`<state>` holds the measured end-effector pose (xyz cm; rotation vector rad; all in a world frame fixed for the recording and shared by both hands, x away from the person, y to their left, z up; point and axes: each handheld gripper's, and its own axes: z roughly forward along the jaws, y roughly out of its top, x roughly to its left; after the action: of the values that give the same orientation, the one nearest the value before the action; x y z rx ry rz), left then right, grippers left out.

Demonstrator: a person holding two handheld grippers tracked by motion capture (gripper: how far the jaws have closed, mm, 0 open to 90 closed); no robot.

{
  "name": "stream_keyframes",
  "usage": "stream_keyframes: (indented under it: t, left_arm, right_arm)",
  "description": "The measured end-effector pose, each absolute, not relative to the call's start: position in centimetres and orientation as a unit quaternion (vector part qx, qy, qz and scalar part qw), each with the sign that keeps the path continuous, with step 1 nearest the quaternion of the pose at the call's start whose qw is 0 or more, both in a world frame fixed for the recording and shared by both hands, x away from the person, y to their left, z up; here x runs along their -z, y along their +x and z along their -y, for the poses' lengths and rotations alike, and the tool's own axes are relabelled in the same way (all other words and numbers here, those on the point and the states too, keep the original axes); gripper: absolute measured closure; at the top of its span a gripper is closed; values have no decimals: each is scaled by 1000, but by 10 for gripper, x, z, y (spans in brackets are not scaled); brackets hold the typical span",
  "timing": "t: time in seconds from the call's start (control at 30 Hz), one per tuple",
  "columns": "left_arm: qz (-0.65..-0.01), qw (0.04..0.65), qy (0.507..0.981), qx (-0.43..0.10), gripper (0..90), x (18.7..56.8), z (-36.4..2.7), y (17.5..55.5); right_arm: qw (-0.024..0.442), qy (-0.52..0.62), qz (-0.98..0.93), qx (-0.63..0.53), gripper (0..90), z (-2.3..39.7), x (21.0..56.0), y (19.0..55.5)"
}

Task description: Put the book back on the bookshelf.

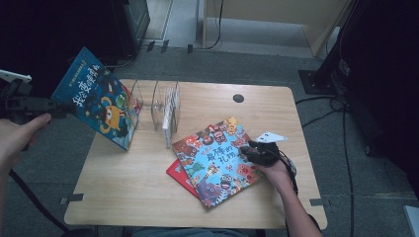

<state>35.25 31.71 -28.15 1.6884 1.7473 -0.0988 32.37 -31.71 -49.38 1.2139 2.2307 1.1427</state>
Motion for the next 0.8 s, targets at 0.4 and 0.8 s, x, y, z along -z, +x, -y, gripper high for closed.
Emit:
stream_keyframes:
  t: [0.4, 0.8]
  left_arm:
    - [-647, 359, 672, 30, 472, 305, -285, 319]
    - [-605, 369, 704, 54, 484, 338, -239, 316]
  right_arm:
    - [175, 431, -790, -400, 526, 318, 495, 326]
    - [170, 435, -790, -397, 537, 320, 496, 323]
